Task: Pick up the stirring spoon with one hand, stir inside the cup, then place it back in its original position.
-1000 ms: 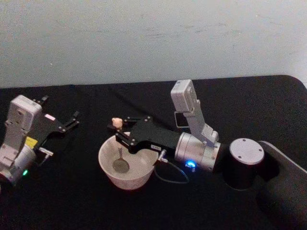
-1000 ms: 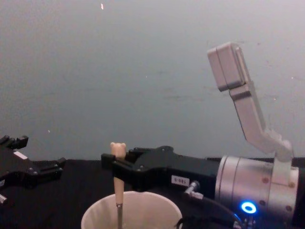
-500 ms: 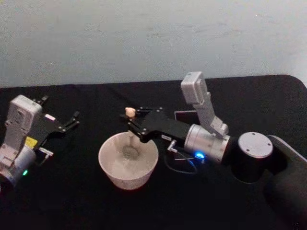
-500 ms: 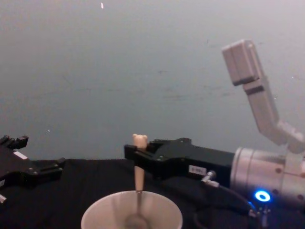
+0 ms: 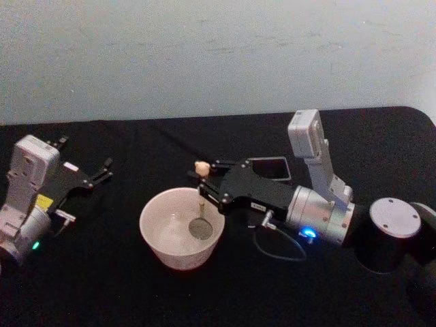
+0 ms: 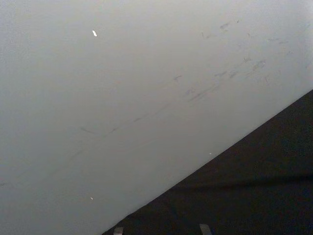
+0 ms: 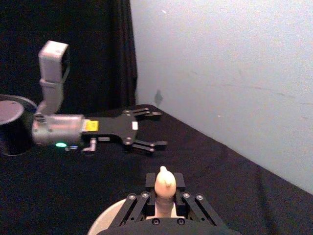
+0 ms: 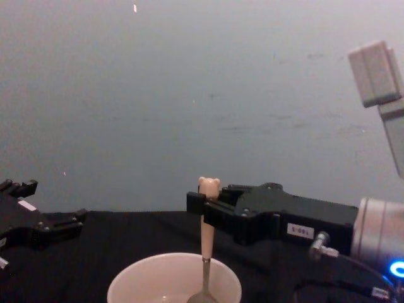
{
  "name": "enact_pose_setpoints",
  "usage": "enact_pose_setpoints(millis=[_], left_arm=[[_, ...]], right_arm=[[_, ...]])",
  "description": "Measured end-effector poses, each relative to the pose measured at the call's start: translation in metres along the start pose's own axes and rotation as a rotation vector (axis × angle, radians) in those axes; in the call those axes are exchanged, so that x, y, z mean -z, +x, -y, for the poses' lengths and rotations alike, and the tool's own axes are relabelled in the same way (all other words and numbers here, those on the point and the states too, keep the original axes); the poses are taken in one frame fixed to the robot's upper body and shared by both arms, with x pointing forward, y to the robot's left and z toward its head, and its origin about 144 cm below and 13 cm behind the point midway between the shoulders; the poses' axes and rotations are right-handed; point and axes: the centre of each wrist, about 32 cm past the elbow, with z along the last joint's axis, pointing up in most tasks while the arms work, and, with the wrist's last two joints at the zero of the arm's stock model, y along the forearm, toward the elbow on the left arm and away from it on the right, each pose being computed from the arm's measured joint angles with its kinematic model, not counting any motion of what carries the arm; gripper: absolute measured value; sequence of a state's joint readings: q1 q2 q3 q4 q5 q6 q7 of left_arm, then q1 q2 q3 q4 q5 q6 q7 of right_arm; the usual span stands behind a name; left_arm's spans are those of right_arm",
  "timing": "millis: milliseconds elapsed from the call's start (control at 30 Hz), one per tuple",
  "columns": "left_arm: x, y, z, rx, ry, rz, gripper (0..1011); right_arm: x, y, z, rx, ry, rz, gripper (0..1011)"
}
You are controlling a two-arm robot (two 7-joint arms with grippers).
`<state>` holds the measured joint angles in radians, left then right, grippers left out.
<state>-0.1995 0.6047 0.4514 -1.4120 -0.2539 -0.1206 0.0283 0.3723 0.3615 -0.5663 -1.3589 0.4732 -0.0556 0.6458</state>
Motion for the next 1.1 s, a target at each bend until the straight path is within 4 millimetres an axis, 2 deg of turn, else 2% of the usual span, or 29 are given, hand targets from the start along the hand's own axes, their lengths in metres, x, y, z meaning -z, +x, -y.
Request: enact_pose_setpoints(millis=[333, 700, 900, 1100], left_arm=[[0.000, 0.000, 0.000, 0.000, 0.000, 0.000, 1001], [0.000, 0.000, 0.000, 0.000, 0.000, 0.000, 1001], [0.000, 0.000, 0.000, 0.000, 0.000, 0.000, 1001], [0.000, 0.000, 0.000, 0.000, 0.000, 0.000, 1001]], right_arm=[[-0.004, -0.015, 0.004, -0.071, 0.010, -0.018, 213], [-0.004, -0.020, -0.020, -0.091, 0.010, -0.040, 214], [-0.004, -0.017, -0.037, -0.068, 0.007, -0.040, 213], [-0.003, -0.010, -0.044, -0.037, 0.000, -0.035, 213]])
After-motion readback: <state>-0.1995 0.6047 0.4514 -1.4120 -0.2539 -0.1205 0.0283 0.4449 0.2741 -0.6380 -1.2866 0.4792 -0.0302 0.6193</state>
